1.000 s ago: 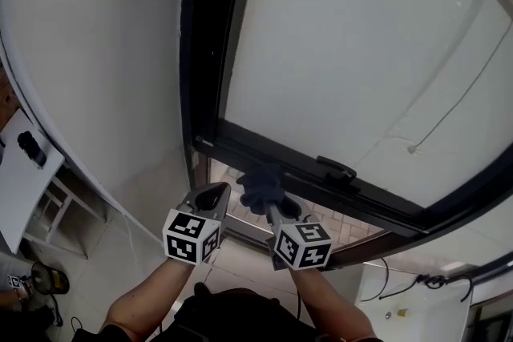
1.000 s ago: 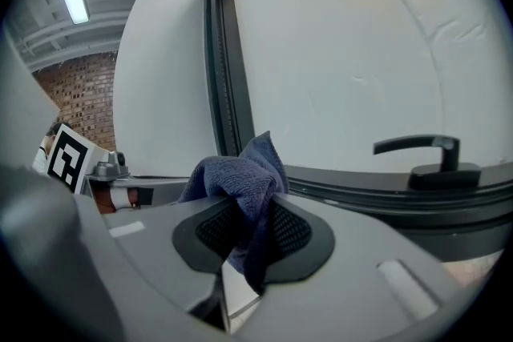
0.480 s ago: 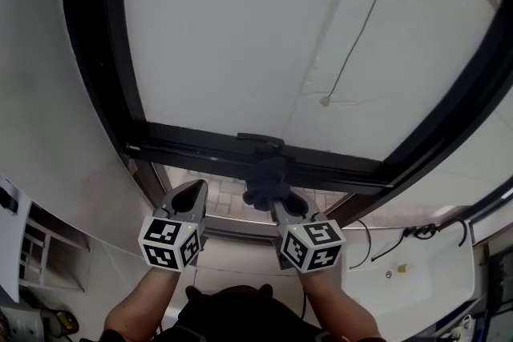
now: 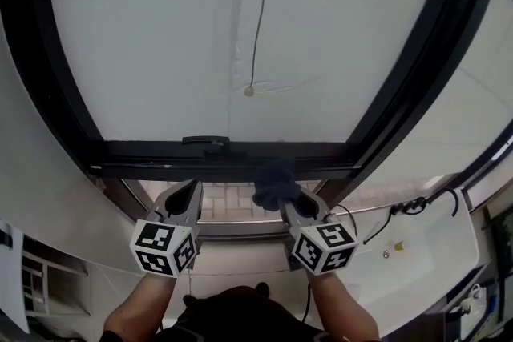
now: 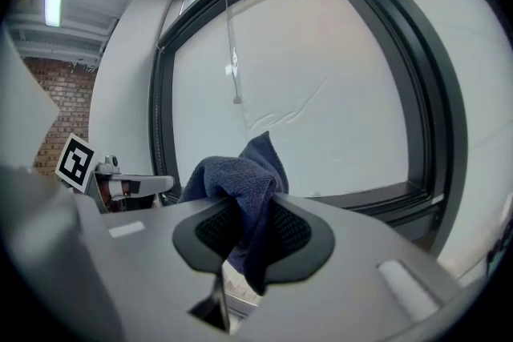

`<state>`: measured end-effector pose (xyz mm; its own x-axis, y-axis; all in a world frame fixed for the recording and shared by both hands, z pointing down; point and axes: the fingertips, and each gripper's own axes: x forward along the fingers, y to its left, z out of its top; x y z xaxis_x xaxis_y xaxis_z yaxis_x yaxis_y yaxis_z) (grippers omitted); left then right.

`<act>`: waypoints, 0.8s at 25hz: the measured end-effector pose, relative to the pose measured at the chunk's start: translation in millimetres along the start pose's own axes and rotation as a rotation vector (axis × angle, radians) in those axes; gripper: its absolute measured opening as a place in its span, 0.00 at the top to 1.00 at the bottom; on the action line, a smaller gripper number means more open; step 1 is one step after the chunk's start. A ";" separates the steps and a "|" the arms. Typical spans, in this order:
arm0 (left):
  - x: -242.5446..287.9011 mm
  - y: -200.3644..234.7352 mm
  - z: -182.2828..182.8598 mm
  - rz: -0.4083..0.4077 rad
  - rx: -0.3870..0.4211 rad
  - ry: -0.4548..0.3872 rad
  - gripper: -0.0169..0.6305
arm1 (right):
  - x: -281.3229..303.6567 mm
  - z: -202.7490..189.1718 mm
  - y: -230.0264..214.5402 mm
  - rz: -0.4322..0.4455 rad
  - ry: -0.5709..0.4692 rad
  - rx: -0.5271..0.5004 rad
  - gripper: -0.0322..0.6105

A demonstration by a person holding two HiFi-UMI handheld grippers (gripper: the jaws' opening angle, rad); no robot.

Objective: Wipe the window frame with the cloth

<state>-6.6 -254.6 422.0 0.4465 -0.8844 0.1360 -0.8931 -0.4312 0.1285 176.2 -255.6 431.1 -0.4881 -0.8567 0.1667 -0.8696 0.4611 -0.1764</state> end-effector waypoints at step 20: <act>10.4 -33.4 12.9 -0.051 0.016 -0.044 0.98 | -49.8 8.1 -45.2 -0.079 -0.059 -0.032 0.84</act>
<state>27.1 -251.7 406.5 0.4885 -0.8683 0.0863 -0.8704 -0.4780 0.1180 240.4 -235.7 422.9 -0.4137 -0.9023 0.1214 -0.9075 0.3981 -0.1340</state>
